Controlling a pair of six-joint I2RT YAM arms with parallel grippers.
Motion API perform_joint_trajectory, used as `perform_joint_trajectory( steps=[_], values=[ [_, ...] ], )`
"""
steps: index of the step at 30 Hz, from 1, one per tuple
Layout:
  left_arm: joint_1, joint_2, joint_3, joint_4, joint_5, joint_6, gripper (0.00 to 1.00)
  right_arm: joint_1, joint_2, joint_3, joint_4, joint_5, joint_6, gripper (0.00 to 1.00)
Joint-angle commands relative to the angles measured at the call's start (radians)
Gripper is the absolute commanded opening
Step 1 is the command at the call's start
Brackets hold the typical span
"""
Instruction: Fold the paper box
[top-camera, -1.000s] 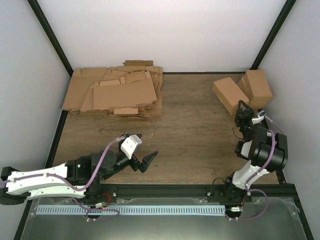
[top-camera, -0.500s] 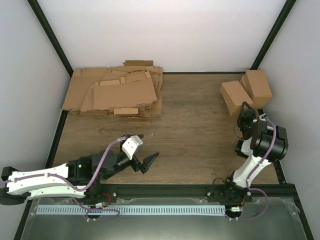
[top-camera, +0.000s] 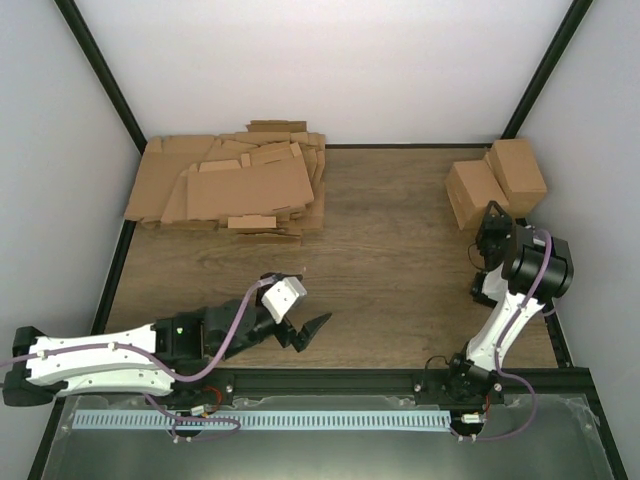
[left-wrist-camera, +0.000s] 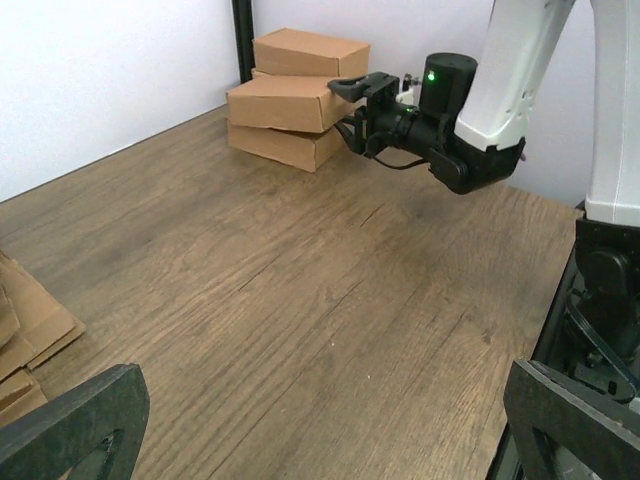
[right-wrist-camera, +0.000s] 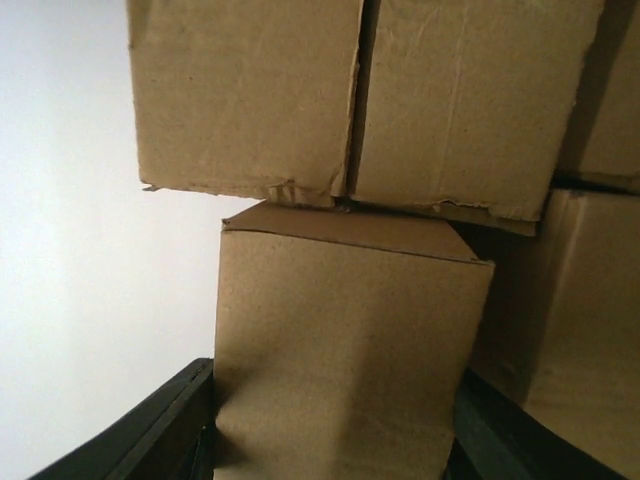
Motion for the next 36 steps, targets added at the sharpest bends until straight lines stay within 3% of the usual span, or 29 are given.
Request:
perform_joint_trajectory(
  steps=[1,8,11,19,30,36],
  values=[
    [0.009,0.04,0.029,0.042,0.021,0.021,1.0,-0.014,0.069,0.023,0.185,0.076,-0.004,0.55],
    [0.023,0.073,0.043,0.059,0.038,0.026,1.0,-0.012,0.063,0.045,0.141,0.102,-0.045,0.61],
    [0.026,0.084,0.05,0.058,0.046,0.026,1.0,-0.008,0.034,0.045,0.085,0.112,-0.052,0.75],
    [0.027,0.087,0.051,0.057,0.055,0.014,1.0,-0.008,-0.027,0.051,-0.046,0.103,-0.099,0.99],
    [0.027,0.092,0.054,0.045,0.068,0.008,1.0,0.007,-0.195,0.138,-0.566,0.153,-0.179,1.0],
    [0.028,0.102,0.058,0.024,0.07,-0.005,1.0,0.019,-0.227,0.184,-0.739,0.166,-0.219,1.0]
  ],
)
